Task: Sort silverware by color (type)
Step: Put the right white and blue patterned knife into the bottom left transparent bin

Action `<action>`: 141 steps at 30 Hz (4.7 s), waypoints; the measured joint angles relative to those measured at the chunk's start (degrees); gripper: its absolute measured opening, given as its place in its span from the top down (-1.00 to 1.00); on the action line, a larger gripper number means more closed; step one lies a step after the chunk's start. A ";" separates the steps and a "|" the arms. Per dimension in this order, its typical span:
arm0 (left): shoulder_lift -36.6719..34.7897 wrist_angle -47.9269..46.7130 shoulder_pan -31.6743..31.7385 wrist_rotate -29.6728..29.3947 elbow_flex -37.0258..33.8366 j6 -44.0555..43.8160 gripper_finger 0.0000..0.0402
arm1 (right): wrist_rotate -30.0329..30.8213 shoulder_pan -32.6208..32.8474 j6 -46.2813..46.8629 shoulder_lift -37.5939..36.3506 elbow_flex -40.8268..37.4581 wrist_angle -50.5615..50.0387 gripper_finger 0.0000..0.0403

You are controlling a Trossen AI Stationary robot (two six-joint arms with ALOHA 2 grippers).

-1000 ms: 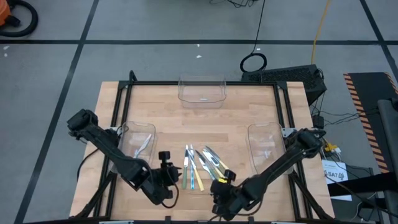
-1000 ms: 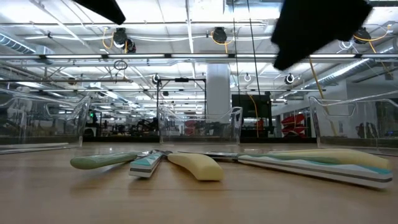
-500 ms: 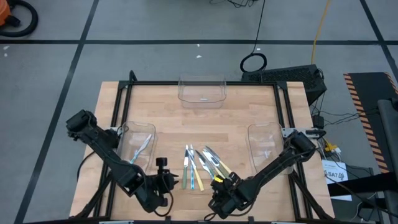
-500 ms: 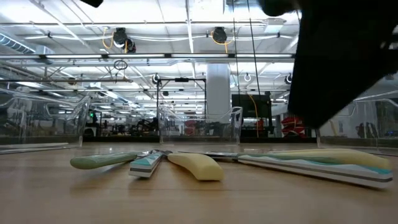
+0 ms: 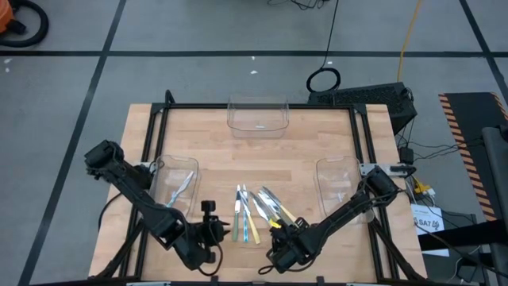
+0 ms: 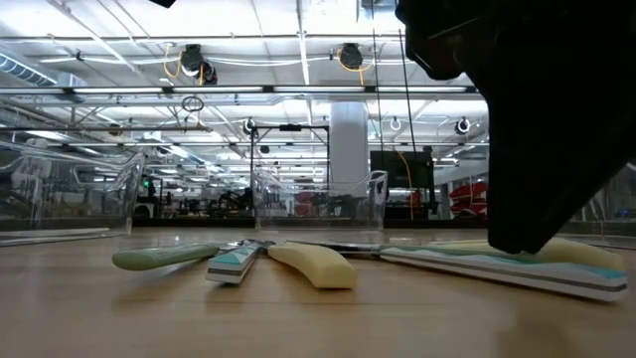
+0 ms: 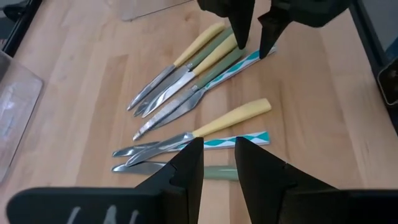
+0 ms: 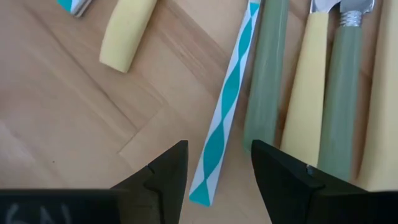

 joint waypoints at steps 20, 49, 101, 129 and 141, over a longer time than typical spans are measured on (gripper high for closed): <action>-0.01 0.06 -0.04 0.00 0.00 -0.79 0.49 | -5.97 -1.29 -0.43 2.38 0.07 1.39 0.42; -0.01 0.79 -0.04 0.00 0.00 -0.77 0.49 | -0.30 -1.70 -4.49 4.22 8.23 -10.05 0.79; 2.50 10.92 4.50 -2.23 0.04 14.80 0.49 | 29.06 2.79 -25.52 -14.56 2.12 -24.83 0.79; 7.92 52.47 12.71 -0.35 -3.54 39.67 0.49 | 12.55 -11.72 -74.10 -42.97 -49.53 68.79 0.78; -0.02 89.42 15.85 3.60 -28.36 37.48 0.49 | 10.51 -10.82 -79.01 -40.28 -49.53 79.31 0.78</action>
